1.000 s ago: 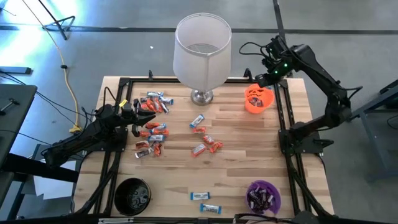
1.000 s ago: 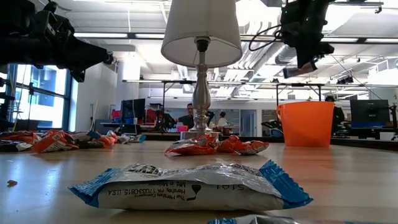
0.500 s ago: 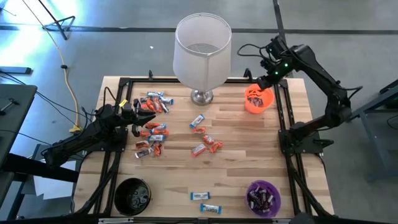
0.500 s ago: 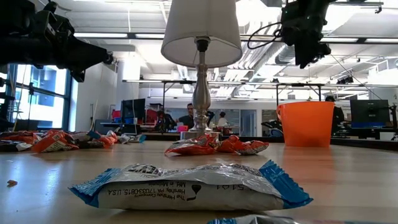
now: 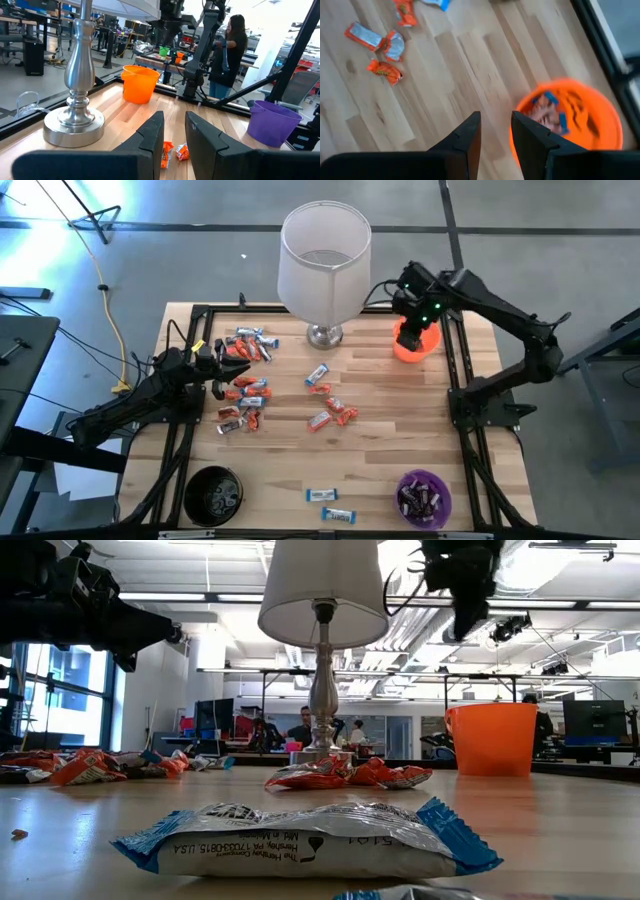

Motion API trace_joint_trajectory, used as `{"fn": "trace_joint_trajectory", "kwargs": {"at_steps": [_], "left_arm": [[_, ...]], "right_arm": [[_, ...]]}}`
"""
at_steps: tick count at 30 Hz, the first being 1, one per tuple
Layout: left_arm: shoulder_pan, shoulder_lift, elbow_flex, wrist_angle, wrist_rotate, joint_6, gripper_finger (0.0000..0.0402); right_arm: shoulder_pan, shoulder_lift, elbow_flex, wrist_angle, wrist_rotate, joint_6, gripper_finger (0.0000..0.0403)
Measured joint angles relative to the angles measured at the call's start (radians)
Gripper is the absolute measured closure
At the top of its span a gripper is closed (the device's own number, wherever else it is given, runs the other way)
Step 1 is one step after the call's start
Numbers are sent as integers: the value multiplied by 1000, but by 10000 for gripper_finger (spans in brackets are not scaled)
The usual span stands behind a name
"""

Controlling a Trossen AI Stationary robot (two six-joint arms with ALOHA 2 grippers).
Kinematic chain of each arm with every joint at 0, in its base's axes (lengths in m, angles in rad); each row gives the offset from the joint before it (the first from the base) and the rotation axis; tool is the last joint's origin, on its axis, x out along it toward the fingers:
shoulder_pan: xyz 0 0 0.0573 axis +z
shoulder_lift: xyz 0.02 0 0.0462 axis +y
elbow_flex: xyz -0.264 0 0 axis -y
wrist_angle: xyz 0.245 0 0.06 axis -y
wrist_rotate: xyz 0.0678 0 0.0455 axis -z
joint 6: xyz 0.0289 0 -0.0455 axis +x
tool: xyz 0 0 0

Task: Sort candy
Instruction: Put the white chocolate bar into the orange bucket

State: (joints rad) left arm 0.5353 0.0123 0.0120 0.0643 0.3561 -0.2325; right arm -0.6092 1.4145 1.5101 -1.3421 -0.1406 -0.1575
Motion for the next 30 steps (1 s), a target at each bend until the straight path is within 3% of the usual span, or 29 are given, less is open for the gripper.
{"fn": "trace_joint_trajectory", "kwargs": {"at_steps": [12, 18, 22, 26, 30], "left_arm": [[0, 0, 0, 0, 0, 0, 337], [0, 0, 0, 0, 0, 0, 337], [0, 0, 0, 0, 0, 0, 337], [0, 0, 0, 0, 0, 0, 337], [0, 0, 0, 0, 0, 0, 337]], "right_arm": [[141, 121, 0, 122, 15, -80, 300], [256, 120, 0, 116, 126, -44, 300], [356, 118, -4, 129, 140, -12, 300], [472, 118, -54, 254, 145, 31, 300], [586, 117, -158, 412, 239, 53, 300]]}}
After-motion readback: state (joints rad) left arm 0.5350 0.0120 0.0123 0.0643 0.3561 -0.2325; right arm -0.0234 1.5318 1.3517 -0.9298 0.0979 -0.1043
